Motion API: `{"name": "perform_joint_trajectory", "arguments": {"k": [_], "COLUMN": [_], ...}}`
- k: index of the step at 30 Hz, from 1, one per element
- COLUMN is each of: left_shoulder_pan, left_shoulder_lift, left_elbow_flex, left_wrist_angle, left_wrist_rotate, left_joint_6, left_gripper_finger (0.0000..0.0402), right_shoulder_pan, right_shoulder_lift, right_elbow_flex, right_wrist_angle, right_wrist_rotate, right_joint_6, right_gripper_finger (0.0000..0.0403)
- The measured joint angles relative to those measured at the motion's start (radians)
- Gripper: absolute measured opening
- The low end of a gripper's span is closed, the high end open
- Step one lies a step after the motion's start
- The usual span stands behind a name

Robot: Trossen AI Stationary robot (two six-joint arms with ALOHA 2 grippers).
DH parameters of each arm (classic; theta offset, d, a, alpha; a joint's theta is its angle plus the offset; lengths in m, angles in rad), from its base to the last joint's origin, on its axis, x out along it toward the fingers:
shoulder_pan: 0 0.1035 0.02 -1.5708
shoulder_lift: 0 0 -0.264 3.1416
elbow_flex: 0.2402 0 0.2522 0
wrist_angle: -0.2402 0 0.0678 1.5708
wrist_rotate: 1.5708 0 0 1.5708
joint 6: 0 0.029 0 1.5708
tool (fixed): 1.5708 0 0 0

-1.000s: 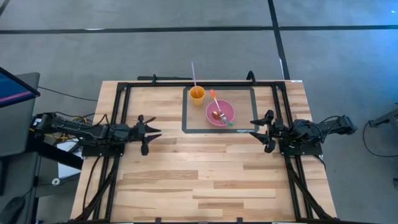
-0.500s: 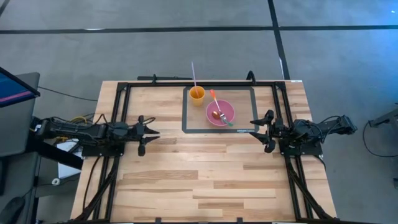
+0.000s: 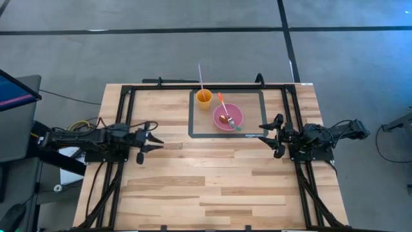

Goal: Pick & Place Utensil
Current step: Return to Home Position

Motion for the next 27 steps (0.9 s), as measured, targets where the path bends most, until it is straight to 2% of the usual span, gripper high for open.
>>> {"name": "perform_joint_trajectory", "arguments": {"k": [8,27], "left_shoulder_pan": [-0.001,-0.001], "left_shoulder_lift": [-0.05,-0.05], "left_elbow_flex": [0.0,-0.001], "left_wrist_angle": [0.0,0.01], "left_wrist_rotate": [0.0,0.0], "left_joint_6": [0.018,0.018], "left_gripper_finger": [0.0086,0.0086], "right_shoulder_pan": [0.0,0.0], "right_shoulder_lift": [0.0,0.0], "right_elbow_flex": [0.0,0.0], "right_wrist_angle": [0.0,0.0], "right_wrist_rotate": [0.0,0.0], "right_joint_6": [0.0,0.0], "right_gripper_finger": [0.0255,0.0255]}}
